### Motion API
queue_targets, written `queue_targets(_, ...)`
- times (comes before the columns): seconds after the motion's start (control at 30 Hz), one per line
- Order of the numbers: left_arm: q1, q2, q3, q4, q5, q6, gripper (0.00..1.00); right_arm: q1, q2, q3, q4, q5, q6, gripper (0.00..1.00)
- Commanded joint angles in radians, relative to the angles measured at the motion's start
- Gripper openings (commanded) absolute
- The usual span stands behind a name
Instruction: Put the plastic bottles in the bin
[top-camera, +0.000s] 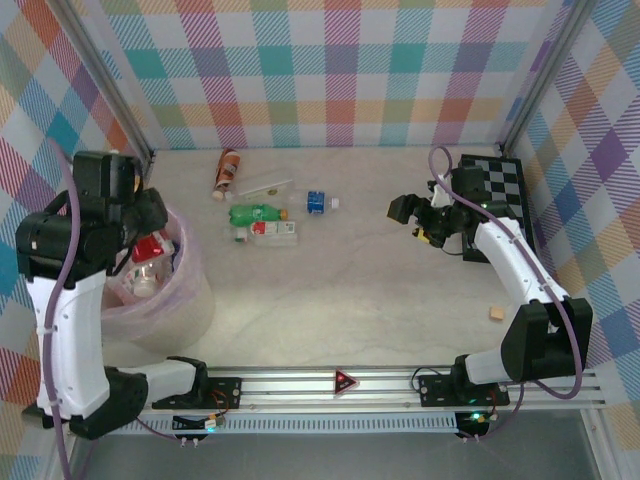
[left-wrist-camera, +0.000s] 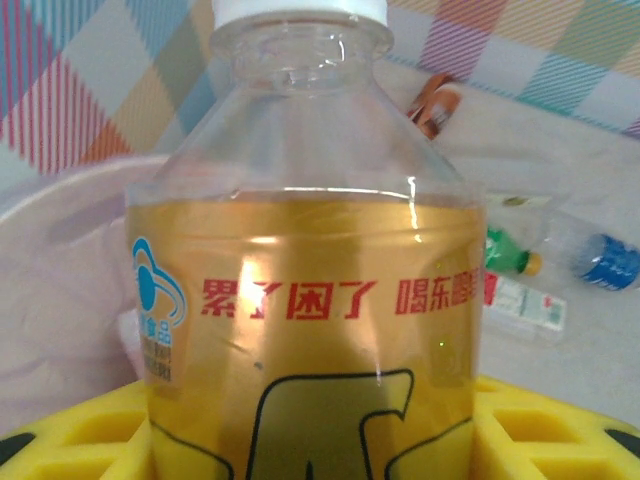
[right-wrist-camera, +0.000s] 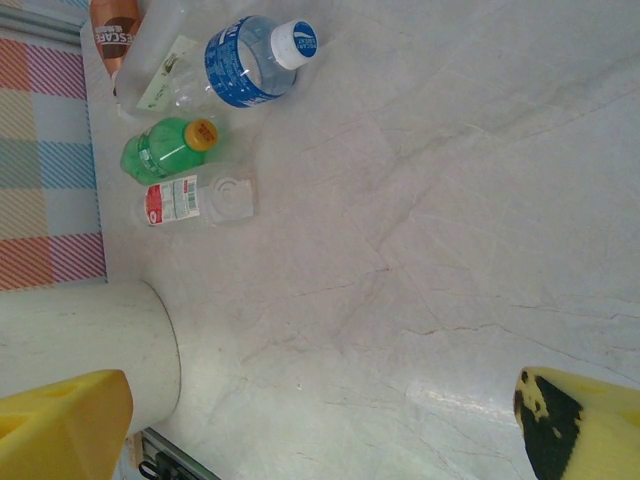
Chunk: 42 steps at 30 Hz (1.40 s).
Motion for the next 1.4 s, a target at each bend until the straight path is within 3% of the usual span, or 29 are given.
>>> queue_targets(0.0,0.095,-0.019,-0.089,0.015,0.043,0.04,0.15,0.003,0.005,0.024,-0.007,-0.033,-0.02,0.98)
queue_targets(0.1,0.239,-0.036,-0.188,0.069,0.146,0.081,0.15,0.003,-0.01,0.031,-0.03,-0.015,-0.044,0.98)
queue_targets(0.2,0.328,-0.074,-0.301,0.133,0.239,0.088,0.15,0.003,-0.022,0.029,-0.046,0.004,-0.058,0.98)
queue_targets(0.33,0.401,-0.115,-0.458,0.193,0.292,0.098,0.17,0.003,-0.023,0.014,-0.047,0.007,-0.069,0.98)
queue_targets(0.47,0.441,-0.141,-0.548,0.238,0.322,0.097,0.26,0.003,-0.012,0.016,-0.049,-0.002,-0.075,0.98)
queue_targets(0.63,0.443,-0.145,-0.589,0.256,0.323,0.103,0.51,0.003,-0.01,0.012,-0.04,-0.005,-0.072,0.98)
queue_targets(0.8,0.444,-0.143,-0.577,0.25,0.329,0.11,0.85,0.002,-0.001,0.008,-0.034,-0.011,-0.067,0.98)
queue_targets(1.03,0.441,-0.138,-0.482,0.227,0.339,0.148,0.96,0.003,-0.001,0.016,-0.037,-0.014,-0.066,0.98)
queue_targets(1.2,0.418,-0.1,-0.281,0.169,0.324,0.18,0.97,0.003,-0.003,0.012,-0.03,-0.014,-0.061,0.98)
queue_targets(1.27,0.363,-0.072,-0.203,0.147,0.303,0.171,0.96,0.003,0.002,0.014,-0.025,-0.018,-0.054,0.98)
queue_targets(1.37,0.192,-0.024,-0.12,0.129,0.196,0.138,0.95,0.003,0.005,0.014,-0.016,-0.023,-0.039,0.98)
